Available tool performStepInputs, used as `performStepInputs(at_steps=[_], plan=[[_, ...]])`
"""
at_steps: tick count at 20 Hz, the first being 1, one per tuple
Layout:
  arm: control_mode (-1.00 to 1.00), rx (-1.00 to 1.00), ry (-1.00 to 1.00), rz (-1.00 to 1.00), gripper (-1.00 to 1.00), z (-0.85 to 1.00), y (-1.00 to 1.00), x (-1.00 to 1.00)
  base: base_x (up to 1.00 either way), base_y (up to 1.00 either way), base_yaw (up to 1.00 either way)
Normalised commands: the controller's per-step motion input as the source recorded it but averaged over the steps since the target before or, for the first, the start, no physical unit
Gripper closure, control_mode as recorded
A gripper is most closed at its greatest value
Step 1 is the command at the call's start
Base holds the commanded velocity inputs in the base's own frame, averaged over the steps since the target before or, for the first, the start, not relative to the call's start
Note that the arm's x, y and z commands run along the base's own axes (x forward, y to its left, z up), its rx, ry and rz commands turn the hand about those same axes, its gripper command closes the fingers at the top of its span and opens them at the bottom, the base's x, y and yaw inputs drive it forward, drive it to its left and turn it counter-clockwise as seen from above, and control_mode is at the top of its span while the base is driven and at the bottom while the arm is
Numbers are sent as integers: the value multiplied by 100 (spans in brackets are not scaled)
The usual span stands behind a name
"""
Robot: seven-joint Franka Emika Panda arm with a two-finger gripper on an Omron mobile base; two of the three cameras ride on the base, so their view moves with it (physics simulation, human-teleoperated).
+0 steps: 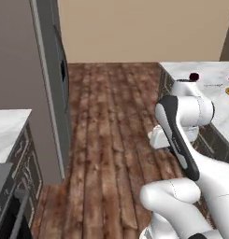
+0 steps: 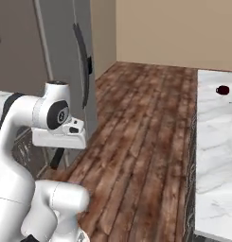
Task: Take the pizza cutter from the drawer on the left and place it on the dining counter for cutting.
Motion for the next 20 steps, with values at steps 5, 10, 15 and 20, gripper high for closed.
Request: performStepInputs(at_steps=[5, 10, 15, 20], plan=[[100, 0, 0, 0, 100, 0, 0, 0, 0, 4, -99], [100, 0, 0, 0, 100, 0, 0, 0, 21, 44, -85], [100, 0, 0, 0, 100, 0, 0, 0, 71, 99, -53], [100, 0, 0, 0, 100, 0, 0, 0, 73, 100, -50]])
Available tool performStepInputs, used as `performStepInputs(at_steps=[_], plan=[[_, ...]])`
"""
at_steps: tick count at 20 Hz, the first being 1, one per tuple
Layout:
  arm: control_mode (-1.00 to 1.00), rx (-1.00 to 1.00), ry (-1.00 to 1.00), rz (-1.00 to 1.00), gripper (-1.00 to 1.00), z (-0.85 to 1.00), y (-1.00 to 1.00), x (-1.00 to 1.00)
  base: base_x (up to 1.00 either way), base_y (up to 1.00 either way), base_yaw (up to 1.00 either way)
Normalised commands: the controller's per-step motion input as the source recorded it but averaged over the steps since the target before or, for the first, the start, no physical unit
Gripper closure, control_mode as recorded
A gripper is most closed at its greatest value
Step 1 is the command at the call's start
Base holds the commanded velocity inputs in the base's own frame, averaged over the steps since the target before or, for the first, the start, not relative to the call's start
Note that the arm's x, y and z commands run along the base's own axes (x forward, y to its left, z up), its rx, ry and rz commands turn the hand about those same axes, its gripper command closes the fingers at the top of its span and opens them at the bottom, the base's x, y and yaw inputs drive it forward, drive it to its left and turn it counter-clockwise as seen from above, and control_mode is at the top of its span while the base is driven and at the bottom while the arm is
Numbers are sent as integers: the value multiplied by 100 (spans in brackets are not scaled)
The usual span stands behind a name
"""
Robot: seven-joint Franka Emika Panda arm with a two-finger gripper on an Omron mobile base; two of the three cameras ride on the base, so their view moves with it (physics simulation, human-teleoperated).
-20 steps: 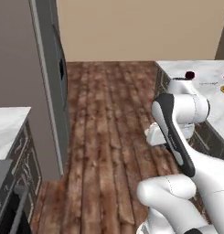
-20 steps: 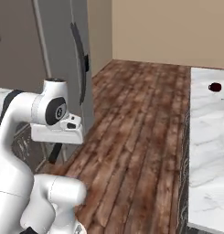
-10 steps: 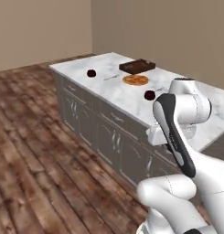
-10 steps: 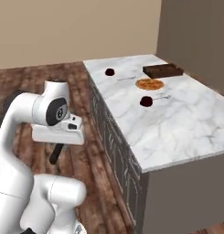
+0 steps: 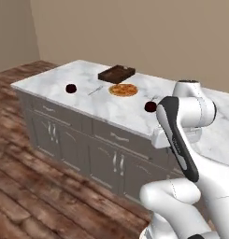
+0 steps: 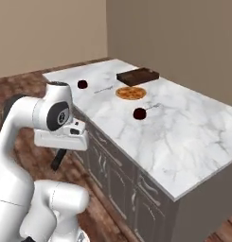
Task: Take the pizza cutter from the drawer on the left and place it on the dining counter for cutting.
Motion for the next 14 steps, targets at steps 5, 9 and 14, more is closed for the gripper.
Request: performStepInputs(at_steps=[5, 9, 14], plan=[[100, 0, 0, 0, 100, 0, 0, 0, 69, 100, -51], [100, 0, 0, 0, 100, 0, 0, 0, 52, 100, -53], [100, 0, 0, 0, 100, 0, 0, 0, 27, 100, -56]])
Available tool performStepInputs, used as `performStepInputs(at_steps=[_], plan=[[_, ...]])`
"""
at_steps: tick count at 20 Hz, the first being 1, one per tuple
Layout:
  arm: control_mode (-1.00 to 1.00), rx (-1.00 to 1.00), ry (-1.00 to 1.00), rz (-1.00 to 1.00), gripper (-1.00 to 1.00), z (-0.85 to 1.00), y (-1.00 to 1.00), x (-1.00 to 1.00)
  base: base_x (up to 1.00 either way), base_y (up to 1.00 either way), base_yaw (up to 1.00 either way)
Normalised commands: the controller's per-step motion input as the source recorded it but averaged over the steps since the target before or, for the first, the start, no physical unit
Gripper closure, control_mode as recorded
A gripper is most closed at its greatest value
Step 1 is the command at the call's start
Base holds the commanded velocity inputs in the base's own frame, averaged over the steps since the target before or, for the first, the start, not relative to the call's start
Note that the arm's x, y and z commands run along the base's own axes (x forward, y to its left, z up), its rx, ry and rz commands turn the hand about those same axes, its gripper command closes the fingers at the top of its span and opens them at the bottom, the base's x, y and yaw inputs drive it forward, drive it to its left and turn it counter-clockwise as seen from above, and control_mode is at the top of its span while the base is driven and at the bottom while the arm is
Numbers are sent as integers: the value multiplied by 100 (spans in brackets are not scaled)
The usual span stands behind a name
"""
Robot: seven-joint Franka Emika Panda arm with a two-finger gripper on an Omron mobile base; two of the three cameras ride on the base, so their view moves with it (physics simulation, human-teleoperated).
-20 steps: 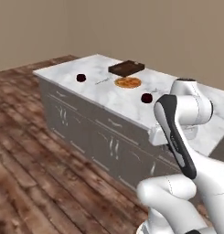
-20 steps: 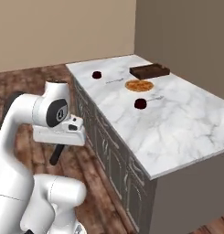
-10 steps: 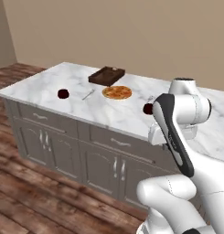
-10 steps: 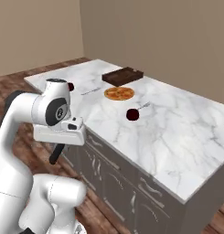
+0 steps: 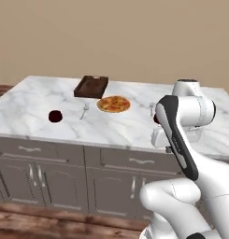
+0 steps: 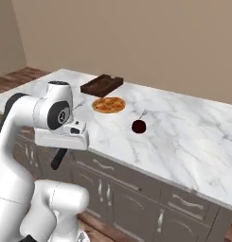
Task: Take the pizza cutter from the drawer on the left and place it on the dining counter for cutting.
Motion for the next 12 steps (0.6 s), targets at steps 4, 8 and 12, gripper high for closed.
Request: performStepInputs(at_steps=[4, 8, 12], plan=[[100, 0, 0, 0, 100, 0, 0, 0, 24, 100, -54], [100, 0, 0, 0, 100, 0, 0, 0, 19, 99, -50], [100, 0, 0, 0, 100, 0, 0, 0, 19, 81, -40]])
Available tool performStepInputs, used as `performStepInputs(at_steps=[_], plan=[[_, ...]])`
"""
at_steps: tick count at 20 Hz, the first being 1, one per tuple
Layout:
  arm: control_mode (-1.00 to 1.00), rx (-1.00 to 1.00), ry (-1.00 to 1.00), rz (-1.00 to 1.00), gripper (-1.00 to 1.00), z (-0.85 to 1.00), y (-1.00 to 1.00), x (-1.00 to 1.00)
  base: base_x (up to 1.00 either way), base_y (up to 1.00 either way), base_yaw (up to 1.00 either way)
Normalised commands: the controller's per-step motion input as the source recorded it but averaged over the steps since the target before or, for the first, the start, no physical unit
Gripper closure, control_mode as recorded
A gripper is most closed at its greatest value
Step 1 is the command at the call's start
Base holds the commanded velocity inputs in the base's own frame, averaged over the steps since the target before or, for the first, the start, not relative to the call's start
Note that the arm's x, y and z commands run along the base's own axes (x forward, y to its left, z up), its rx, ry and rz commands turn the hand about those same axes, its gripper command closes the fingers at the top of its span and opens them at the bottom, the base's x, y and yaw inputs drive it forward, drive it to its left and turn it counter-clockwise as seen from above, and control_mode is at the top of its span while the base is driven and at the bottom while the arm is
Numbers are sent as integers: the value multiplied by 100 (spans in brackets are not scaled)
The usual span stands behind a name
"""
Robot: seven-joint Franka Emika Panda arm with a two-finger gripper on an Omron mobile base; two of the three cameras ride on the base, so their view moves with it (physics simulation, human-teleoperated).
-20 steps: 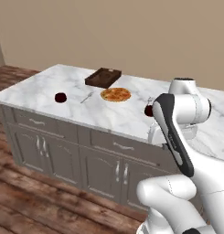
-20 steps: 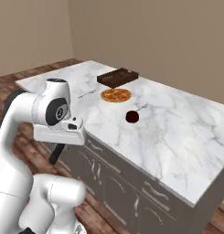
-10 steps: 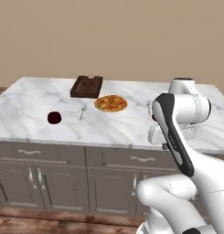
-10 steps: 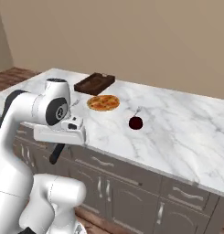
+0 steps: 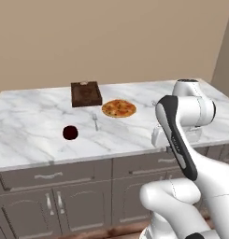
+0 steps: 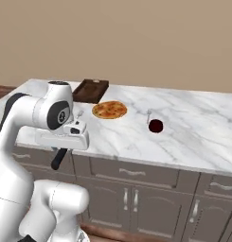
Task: Take the pizza cutter from the drawer on the left and place it on the dining counter for cutting.
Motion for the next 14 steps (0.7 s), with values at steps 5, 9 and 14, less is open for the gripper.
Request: performStepInputs(at_steps=[5, 9, 14], plan=[[100, 0, 0, 0, 100, 0, 0, 0, 16, 39, -26], [100, 0, 0, 0, 100, 0, 0, 0, 30, 8, -4], [100, 0, 0, 0, 100, 0, 0, 0, 54, 2, -1]])
